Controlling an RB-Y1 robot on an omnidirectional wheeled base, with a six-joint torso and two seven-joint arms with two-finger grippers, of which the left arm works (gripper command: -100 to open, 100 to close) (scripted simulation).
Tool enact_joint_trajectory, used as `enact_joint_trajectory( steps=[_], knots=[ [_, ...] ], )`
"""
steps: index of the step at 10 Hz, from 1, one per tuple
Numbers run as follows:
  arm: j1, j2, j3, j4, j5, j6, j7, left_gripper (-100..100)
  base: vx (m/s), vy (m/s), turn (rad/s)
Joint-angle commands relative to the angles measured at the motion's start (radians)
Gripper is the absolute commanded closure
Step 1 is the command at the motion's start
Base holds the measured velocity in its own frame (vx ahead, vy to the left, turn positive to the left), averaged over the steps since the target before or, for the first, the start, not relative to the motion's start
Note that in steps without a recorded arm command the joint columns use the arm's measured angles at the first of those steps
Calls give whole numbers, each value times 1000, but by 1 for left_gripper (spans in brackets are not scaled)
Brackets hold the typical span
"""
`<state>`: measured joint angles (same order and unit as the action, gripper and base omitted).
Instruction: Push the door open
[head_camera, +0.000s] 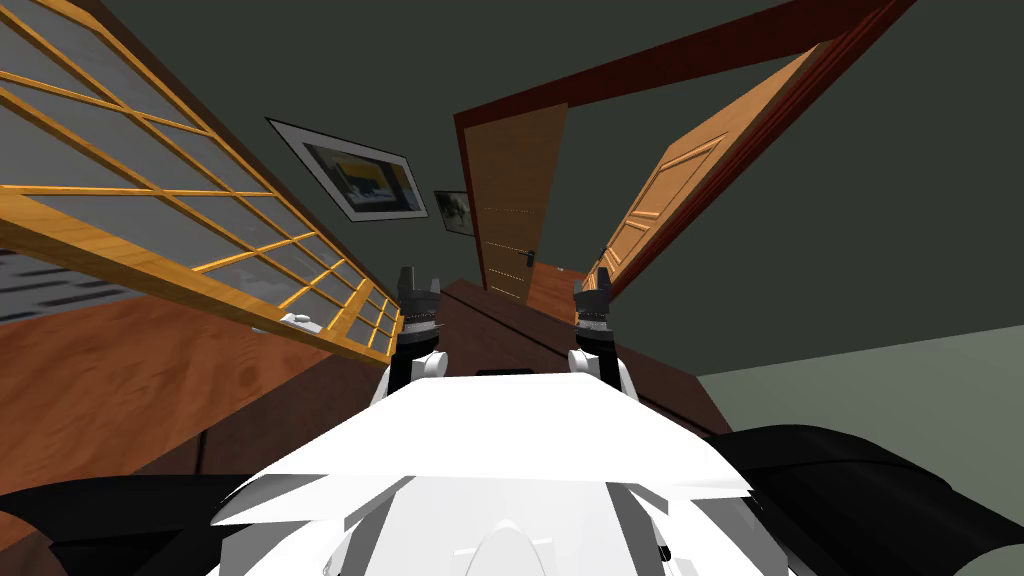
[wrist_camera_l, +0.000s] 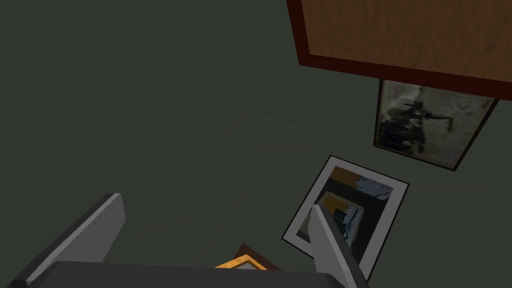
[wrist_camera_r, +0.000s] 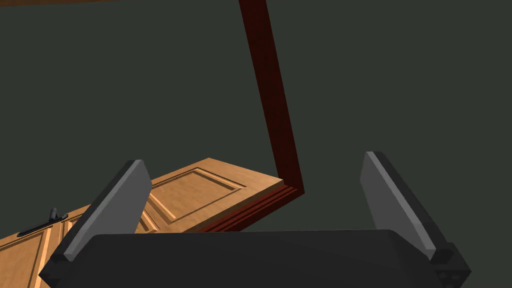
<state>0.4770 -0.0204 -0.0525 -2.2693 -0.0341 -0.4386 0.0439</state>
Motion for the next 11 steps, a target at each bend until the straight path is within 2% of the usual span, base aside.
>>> enact_joint_trajectory(
  steps=[1, 11],
  knots=[
    [-18, 10, -3, 30, 0, 0, 2, -100, 114, -82, 16],
    [-128, 54, -18, 212, -2, 0, 12, -100, 83, -7, -24]
  ],
)
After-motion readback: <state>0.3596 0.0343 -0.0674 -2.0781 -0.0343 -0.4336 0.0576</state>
